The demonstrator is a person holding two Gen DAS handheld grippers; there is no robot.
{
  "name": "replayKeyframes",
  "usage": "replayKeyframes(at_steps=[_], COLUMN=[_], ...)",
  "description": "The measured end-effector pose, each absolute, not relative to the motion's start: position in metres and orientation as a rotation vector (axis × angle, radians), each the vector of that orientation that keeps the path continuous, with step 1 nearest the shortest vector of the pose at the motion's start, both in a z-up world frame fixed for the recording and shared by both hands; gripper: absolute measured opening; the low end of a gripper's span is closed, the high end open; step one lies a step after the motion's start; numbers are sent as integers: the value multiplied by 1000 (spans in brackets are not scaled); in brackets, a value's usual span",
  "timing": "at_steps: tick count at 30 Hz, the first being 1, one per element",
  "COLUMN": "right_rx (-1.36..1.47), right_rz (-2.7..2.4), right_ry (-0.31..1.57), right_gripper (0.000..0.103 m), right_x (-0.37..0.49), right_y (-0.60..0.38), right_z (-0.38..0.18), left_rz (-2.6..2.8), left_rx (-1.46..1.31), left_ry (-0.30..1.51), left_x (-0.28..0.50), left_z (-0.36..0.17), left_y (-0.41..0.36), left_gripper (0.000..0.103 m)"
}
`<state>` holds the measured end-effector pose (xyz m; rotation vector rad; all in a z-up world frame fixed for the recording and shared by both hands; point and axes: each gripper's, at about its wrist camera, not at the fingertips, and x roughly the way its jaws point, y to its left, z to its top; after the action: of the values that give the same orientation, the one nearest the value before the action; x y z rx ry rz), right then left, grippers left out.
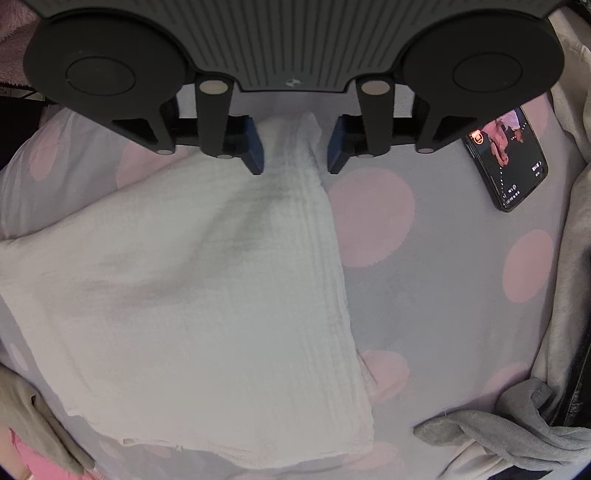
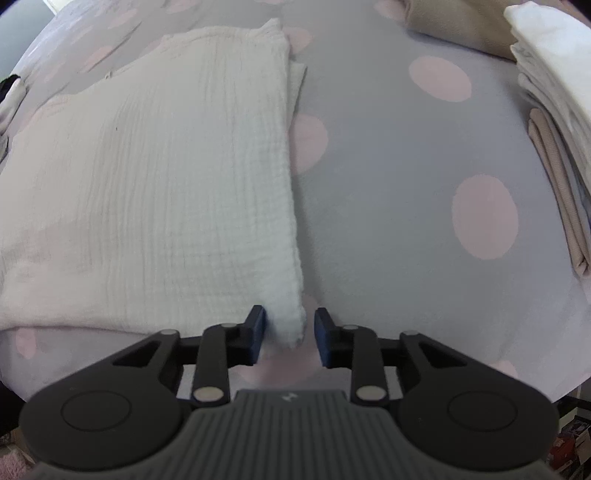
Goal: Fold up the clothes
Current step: 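Open both grippers and move them back over the folded shirt, then pinch the shirt edge with the right gripper and fold it over the bundle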
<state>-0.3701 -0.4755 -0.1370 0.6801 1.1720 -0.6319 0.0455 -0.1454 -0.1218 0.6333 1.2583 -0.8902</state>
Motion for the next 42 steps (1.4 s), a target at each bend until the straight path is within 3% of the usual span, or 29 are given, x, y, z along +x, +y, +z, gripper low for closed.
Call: replayKeyframes(at_steps=[1,8,10,11,20,30,32,39,42], right_rx=[696,752,754,752,784,826,782,770,777], right_rz=[-637,-633,-623,-622,-695,-724,-721,-673,-674], right_ry=[1139,1000,991,985,928,947,968,968,964], right_gripper=[35,47,62,64,64,63,59,11,9], right_x=[-375,-366,-352,-345,-295,-273,-268,-258,-256], right_y=[-477,-494,-504,-509,-560,-571,-567,-558,-555], right_z=[-130,-100,-99,-99,-127,-167,-166,-162,-156], left_rz=[-901,-961,-975,-979,-963,-894,-890,-837,-850], left_rx=[617,611,621,629,590,607,622,617,648], left_ry=[1242,1122,1083,1062,1018,1116,1122,1138,1120], left_x=[46,57,60,63,86,97,95,93,90], left_z=[-115,-86,-82,-82,-112,-150,-156,-157,-154], left_y=[-144,-170,-181,-188,-238,-264,-267,-279,-280], left_gripper=[53,55,56,56,55,53,54,56,56])
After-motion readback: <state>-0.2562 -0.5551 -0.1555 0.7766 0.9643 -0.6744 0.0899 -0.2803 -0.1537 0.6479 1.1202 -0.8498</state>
